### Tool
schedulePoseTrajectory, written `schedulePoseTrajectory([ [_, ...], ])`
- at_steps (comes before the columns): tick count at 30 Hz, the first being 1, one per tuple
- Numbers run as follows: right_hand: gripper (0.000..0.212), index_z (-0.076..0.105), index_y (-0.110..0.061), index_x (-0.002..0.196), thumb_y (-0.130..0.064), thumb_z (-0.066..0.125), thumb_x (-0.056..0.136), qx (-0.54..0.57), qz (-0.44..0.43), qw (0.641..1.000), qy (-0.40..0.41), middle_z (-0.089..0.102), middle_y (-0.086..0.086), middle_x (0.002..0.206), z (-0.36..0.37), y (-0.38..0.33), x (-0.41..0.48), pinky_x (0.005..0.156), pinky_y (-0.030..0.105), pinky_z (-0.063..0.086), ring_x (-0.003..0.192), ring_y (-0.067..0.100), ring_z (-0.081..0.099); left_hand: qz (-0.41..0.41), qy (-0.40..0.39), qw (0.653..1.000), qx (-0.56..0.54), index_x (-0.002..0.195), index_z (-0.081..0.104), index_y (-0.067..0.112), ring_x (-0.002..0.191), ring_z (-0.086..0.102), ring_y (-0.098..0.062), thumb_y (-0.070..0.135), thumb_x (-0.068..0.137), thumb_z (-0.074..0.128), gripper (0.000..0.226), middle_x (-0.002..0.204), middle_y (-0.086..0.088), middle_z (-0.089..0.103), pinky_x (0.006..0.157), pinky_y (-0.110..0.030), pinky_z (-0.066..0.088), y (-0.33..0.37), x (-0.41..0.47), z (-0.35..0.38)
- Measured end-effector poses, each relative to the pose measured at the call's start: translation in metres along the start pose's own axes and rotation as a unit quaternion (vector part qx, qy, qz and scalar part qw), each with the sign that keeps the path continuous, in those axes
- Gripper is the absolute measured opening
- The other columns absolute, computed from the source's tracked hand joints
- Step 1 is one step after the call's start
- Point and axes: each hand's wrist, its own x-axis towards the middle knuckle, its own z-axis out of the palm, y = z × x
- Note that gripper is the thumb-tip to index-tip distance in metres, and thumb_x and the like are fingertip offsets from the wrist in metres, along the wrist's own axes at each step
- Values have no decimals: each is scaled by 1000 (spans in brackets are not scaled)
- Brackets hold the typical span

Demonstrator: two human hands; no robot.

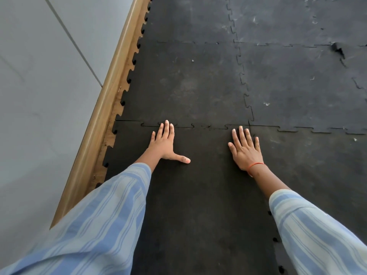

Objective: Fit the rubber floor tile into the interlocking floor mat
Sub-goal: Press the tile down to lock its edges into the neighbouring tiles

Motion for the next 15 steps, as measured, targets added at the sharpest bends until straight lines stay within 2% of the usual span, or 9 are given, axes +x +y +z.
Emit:
schedulePoseTrajectory([
  [3,60,-8,-25,150,-48,15,99,16,16,998,-64,-16,-1,160,-9,-9,9,119,47,-5,147,21,-15,-11,-21,1000,2,144,-30,13,141,-29,-24,89,43,61,155,151,-5,-39,115,-50,-7,-2,-3,-4],
  [6,66,-6,-20,150,-48,23,99,40,31,993,-104,-17,3,160,-20,-19,5,119,48,-2,147,23,-14,-3,-8,1000,-12,146,-26,11,143,-25,-24,87,50,60,150,153,-6,-34,117,-49,-4,-4,-8,-4],
  [8,69,-9,-19,150,-53,20,97,50,45,994,-82,-19,4,159,-14,-20,-13,119,46,-5,147,21,-17,-31,22,999,-33,147,-23,9,144,-22,-26,90,53,53,145,154,-10,-31,118,-50,-2,-15,-13,-4],
  [11,79,-10,-11,149,-61,15,93,54,89,994,10,-17,11,159,6,-24,-51,121,40,-4,147,23,-16,-140,69,985,-68,147,-23,8,142,-23,-34,97,49,41,147,153,-19,-30,116,-52,-4,-45,-25,0],
  [15,88,-8,-2,148,-65,17,91,60,125,990,33,-13,16,159,9,-25,-54,120,38,-6,147,25,-13,-169,36,982,-73,145,-27,12,140,-29,-34,95,49,48,147,151,-18,-34,114,-57,-8,-60,-20,-2],
])
